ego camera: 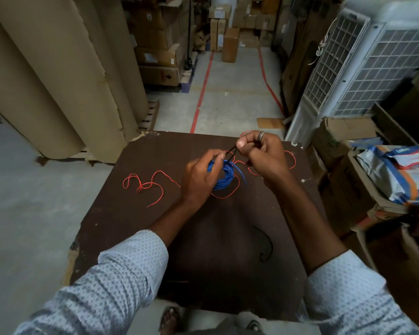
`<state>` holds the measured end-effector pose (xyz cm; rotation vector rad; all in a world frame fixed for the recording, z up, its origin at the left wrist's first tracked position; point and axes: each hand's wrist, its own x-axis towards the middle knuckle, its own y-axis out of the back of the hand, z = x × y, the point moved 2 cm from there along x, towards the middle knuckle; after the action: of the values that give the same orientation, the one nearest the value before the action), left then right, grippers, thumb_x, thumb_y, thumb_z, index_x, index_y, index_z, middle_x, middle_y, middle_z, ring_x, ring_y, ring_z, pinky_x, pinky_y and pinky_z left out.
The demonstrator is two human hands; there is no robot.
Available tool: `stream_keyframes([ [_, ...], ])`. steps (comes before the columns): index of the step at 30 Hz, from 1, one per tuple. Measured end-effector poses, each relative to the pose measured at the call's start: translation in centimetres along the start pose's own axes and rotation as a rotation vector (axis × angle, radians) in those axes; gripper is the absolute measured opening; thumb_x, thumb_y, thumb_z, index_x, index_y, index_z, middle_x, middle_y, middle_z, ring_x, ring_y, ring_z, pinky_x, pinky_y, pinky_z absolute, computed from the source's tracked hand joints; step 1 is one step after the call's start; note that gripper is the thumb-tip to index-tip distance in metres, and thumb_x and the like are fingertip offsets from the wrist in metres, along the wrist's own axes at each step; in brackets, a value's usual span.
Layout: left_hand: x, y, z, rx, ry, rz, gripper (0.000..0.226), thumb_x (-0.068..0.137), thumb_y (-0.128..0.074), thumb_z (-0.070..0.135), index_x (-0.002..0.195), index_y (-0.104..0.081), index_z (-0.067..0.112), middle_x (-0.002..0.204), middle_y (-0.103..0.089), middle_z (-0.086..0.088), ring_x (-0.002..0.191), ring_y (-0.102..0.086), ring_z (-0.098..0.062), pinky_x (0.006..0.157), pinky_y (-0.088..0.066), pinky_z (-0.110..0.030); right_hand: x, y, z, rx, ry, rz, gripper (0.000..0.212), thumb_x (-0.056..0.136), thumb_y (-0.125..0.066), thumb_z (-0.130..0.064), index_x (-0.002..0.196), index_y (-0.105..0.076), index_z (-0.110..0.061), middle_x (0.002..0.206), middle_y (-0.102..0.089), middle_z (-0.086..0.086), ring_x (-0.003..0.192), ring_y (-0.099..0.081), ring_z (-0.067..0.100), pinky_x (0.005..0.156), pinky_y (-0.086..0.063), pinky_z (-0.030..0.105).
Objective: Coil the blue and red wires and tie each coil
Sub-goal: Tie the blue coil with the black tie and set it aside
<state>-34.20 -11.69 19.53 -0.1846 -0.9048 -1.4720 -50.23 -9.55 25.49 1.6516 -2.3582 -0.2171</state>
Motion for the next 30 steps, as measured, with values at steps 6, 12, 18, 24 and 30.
stream_keyframes([
  [6, 0.2, 0.4, 0.9, -0.05, 0.081, 0.095, 0.016, 0.1, -0.06, 0.017, 0.099, -0.072, 0.007, 0.087, -0.075, 0.001, 0.078, -0.069, -0.008, 0.071, -0.051, -0.019, -0.7, -0.3, 0.7, 0.002, 0.026, 0.228, 0.008, 0.081, -0.063, -0.024, 0.075, -0.067, -0.024, 0.066, -0.067, -0.001, 0.058, -0.063, 0.018, 0.064, -0.061, 0.049],
  [12, -0.6, 1.5, 0.7, -0.063, 0.132, 0.14, 0.02, 0.1, -0.058, 0.016, 0.09, -0.07, 0.004, 0.078, -0.069, 0.004, 0.072, -0.063, -0.005, 0.066, -0.041, -0.01, -0.4, 0.6, 0.8, 0.167, 0.009, 0.265, 0.019, 0.093, -0.059, -0.006, 0.078, -0.06, -0.017, 0.064, -0.065, 0.002, 0.053, -0.062, 0.006, 0.053, -0.055, 0.033],
  [18, -1.1, 1.4, 1.4, -0.109, 0.146, 0.134, 0.021, 0.101, -0.057, 0.018, 0.09, -0.069, 0.005, 0.078, -0.07, 0.001, 0.071, -0.065, -0.008, 0.064, -0.044, -0.014, 0.4, 0.8, 0.1, 0.319, -0.053, 0.317, 0.025, 0.096, -0.049, 0.001, 0.077, -0.054, -0.014, 0.064, -0.059, 0.001, 0.046, -0.053, 0.002, 0.043, -0.045, 0.019],
  [24, -0.5, 1.3, 2.5, -0.216, 0.213, 0.16, 0.021, 0.101, -0.059, 0.021, 0.086, -0.068, 0.009, 0.073, -0.064, 0.008, 0.069, -0.06, -0.001, 0.064, -0.044, -0.021, 1.5, 1.4, -0.7, 0.576, -0.227, 0.368, 0.032, 0.091, -0.042, 0.005, 0.067, -0.052, -0.013, 0.05, -0.049, 0.0, 0.044, -0.052, 0.012, 0.046, -0.05, 0.023],
  [30, -1.0, 1.2, 3.2, -0.28, 0.182, -0.055, 0.011, 0.093, -0.069, 0.015, 0.1, -0.076, 0.009, 0.092, -0.075, 0.009, 0.086, -0.069, 0.001, 0.077, -0.05, -0.016, 1.2, 1.3, -1.0, 0.528, -0.231, 0.288, 0.011, 0.103, -0.043, -0.01, 0.097, -0.052, -0.014, 0.074, -0.064, 0.003, 0.058, -0.061, 0.007, 0.049, -0.057, 0.026],
])
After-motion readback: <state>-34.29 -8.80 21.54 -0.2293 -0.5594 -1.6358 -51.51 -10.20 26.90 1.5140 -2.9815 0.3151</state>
